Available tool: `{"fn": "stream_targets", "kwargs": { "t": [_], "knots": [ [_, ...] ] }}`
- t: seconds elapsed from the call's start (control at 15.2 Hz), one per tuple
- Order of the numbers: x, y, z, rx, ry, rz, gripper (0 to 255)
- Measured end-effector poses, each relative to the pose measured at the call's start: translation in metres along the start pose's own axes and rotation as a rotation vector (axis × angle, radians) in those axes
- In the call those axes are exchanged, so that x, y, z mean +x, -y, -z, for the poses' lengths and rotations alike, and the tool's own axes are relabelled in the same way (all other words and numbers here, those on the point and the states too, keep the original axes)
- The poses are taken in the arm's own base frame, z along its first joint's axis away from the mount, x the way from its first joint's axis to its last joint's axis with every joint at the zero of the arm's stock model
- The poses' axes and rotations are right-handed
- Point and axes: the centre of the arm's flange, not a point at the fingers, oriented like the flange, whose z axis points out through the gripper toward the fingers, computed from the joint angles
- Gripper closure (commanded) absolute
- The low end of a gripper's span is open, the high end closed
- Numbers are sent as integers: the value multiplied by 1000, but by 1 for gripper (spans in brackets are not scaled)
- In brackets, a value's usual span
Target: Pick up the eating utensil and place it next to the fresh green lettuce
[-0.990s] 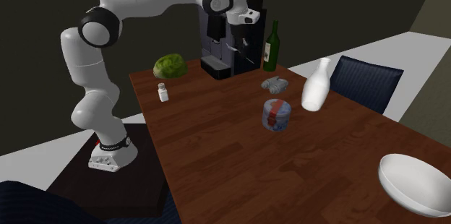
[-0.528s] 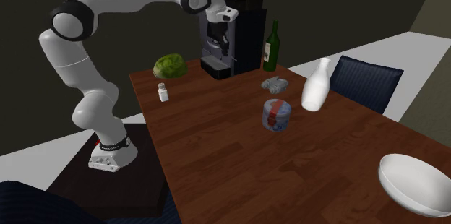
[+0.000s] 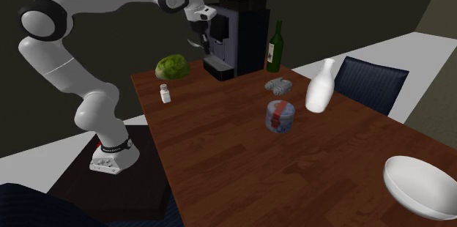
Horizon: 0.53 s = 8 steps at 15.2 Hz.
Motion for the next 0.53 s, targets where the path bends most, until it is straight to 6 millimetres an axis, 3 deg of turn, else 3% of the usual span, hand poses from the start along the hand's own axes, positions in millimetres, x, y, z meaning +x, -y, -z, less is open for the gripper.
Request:
{"fn": "stream_targets", "kwargs": {
  "t": [0.53],
  "knots": [
    [-87,62,9,0,0,1,255]
  ]
}}
